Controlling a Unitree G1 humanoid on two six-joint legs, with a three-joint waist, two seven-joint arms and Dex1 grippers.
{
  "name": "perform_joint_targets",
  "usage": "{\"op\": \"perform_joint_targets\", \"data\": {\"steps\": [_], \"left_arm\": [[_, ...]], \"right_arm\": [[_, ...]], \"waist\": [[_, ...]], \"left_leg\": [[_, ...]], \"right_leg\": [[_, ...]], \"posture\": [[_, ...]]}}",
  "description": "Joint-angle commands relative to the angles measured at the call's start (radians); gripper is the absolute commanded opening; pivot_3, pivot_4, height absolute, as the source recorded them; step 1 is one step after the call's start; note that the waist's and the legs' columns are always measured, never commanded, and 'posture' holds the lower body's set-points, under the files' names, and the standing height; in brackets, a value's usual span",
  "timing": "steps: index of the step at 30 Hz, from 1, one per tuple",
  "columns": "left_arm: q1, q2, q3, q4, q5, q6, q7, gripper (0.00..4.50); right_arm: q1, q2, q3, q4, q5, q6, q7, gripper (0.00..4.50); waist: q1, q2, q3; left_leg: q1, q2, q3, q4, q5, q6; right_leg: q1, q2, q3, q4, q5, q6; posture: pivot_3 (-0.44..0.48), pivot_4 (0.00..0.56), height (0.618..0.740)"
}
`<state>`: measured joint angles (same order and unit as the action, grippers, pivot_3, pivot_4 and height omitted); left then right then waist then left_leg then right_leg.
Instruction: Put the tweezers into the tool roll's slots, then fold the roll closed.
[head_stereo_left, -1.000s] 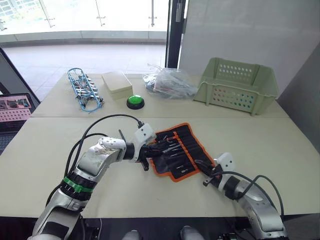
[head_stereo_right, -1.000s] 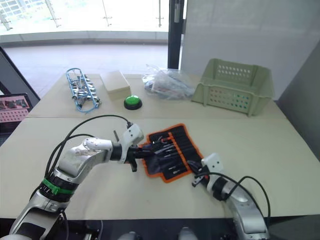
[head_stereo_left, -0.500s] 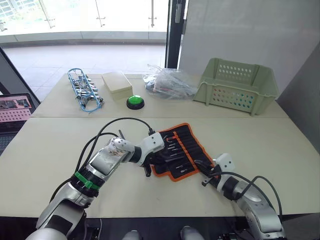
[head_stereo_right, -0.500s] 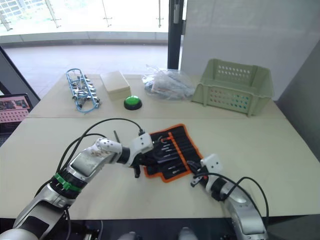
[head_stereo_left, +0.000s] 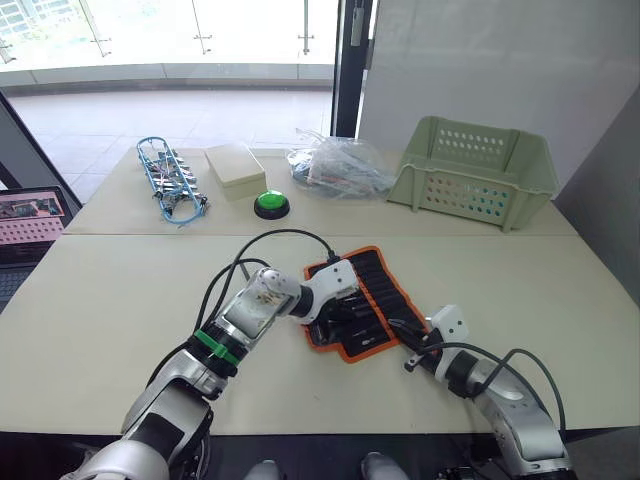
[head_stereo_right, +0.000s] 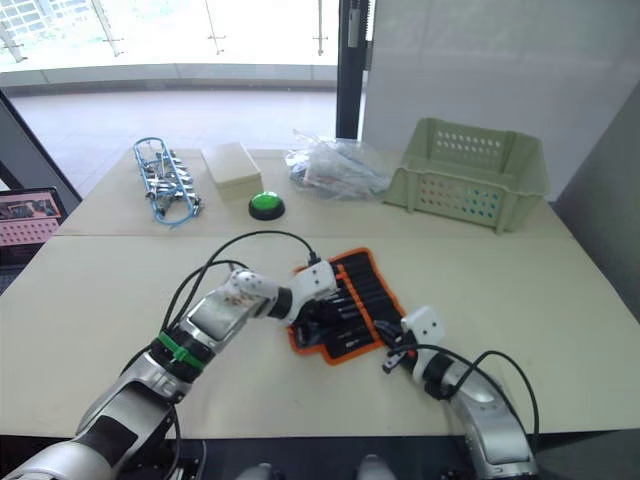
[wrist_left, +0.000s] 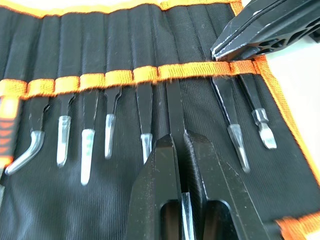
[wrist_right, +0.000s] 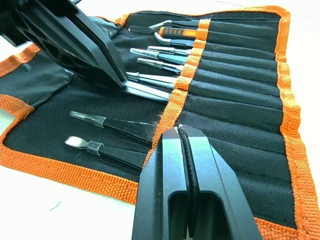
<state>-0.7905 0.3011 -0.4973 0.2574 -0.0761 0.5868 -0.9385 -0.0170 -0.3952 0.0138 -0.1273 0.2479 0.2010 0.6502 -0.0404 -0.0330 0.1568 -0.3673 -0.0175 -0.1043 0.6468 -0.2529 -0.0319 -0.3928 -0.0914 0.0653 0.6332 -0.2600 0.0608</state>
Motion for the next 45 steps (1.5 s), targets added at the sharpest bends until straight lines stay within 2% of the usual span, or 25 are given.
{"op": "perform_joint_targets", "data": {"steps": [1, 9, 16, 19, 23, 29, 36, 39, 42, 45], "left_arm": [[-0.023, -0.048, -0.018, 0.055, 0.037, -0.067, 0.01, 0.06], [-0.081, -0.148, 0.029, 0.201, 0.084, -0.165, 0.069, 0.06], [-0.051, -0.138, 0.052, 0.175, 0.102, -0.137, 0.079, 0.06], [-0.029, -0.116, 0.087, 0.122, 0.073, -0.081, 0.06, 1.08], [0.007, -0.047, 0.134, -0.032, 0.054, -0.014, 0.06, 2.41], [0.05, 0.024, 0.304, -0.252, -0.019, 0.121, 0.142, 4.38], [0.193, 0.101, 0.566, -0.341, -0.058, 0.146, 0.322, 4.46], [0.293, 0.089, 0.693, -0.39, -0.128, 0.148, 0.361, 4.46], [0.447, 0.086, 0.79, -0.454, -0.129, 0.069, 0.424, 4.46], [0.56, 0.096, 0.837, -0.488, -0.138, 0.011, 0.444, 4.46]], "right_arm": [[0.008, 0.0, 0.036, 0.028, -0.019, 0.021, 0.006, 0.0], [0.002, 0.011, 0.052, 0.033, -0.023, 0.014, 0.004, 0.0], [-0.009, 0.02, 0.057, 0.043, -0.028, 0.011, 0.004, 0.0], [-0.014, 0.022, 0.058, 0.05, -0.03, 0.008, 0.007, 0.0], [-0.024, 0.023, 0.062, 0.066, -0.033, 0.002, 0.013, 0.0], [-0.043, 0.022, 0.066, 0.093, -0.041, -0.01, 0.025, 0.0], [-0.055, 0.012, 0.072, 0.122, -0.046, -0.017, 0.058, 0.0], [-0.071, 0.012, 0.081, 0.141, -0.051, -0.02, 0.072, 0.0], [-0.098, 0.013, 0.088, 0.171, -0.055, -0.028, 0.094, 0.0], [-0.114, 0.008, 0.093, 0.191, -0.059, -0.035, 0.11, 0.0]], "waist": [[0.002, 0.0, 0.0], [0.006, 0.0, 0.0], [0.004, 0.0, 0.0], [-0.002, 0.0, 0.0], [-0.01, 0.0, 0.0], [-0.007, 0.0, 0.0], [-0.009, 0.001, 0.0], [-0.009, 0.0, 0.0], [-0.01, 0.0, 0.0], [-0.006, 0.0, 0.0]], "left_leg": [[0.0, 0.0, 0.0, 0.0, 0.0, 0.0], [0.001, 0.0, 0.0, 0.003, 0.0, 0.0], [0.002, 0.0, 0.0, 0.004, 0.0, 0.0], [0.002, 0.0, 0.0, 0.004, 0.0, 0.0], [0.002, 0.0, 0.0, 0.004, 0.0, 0.0], [0.003, 0.0, 0.0, 0.004, 0.0, 0.0], [0.006, 0.0, 0.0, 0.003, 0.0, 0.0], [0.007, 0.0, 0.0, 0.003, 0.0, 0.0], [0.008, 0.001, 0.0, 0.001, 0.0, 0.0], [0.01, 0.001, 0.001, -0.001, 0.0, 0.0]], "right_leg": [[0.0, 0.0, 0.0, 0.0, 0.0, 0.0], [0.004, 0.0, 0.0, 0.0, 0.0, 0.001], [0.004, 0.0, 0.0, 0.0, 0.0, 0.001], [0.004, 0.0, 0.0, 0.001, 0.0, 0.001], [0.002, 0.001, 0.0, 0.004, 0.0, 0.001], [0.002, 0.0, 0.001, 0.006, 0.0, 0.001], [0.002, 0.001, 0.001, 0.007, 0.0, 0.001], [0.002, 0.0, 0.002, 0.007, 0.0, 0.001], [0.003, 0.0, 0.002, 0.007, 0.0, 0.001], [0.004, 0.0, 0.002, 0.007, 0.0, 0.0]], "posture": [[0.0, 0.15, 0.74], [0.0, 0.15, 0.74], [0.0, 0.15, 0.74], [0.0, 0.15, 0.74], [0.0, 0.15, 0.74], [0.0, 0.15, 0.74], [0.0, 0.15, 0.74], [0.0, 0.15, 0.74], [0.0, 0.15, 0.74], [0.0, 0.15, 0.74]]}}
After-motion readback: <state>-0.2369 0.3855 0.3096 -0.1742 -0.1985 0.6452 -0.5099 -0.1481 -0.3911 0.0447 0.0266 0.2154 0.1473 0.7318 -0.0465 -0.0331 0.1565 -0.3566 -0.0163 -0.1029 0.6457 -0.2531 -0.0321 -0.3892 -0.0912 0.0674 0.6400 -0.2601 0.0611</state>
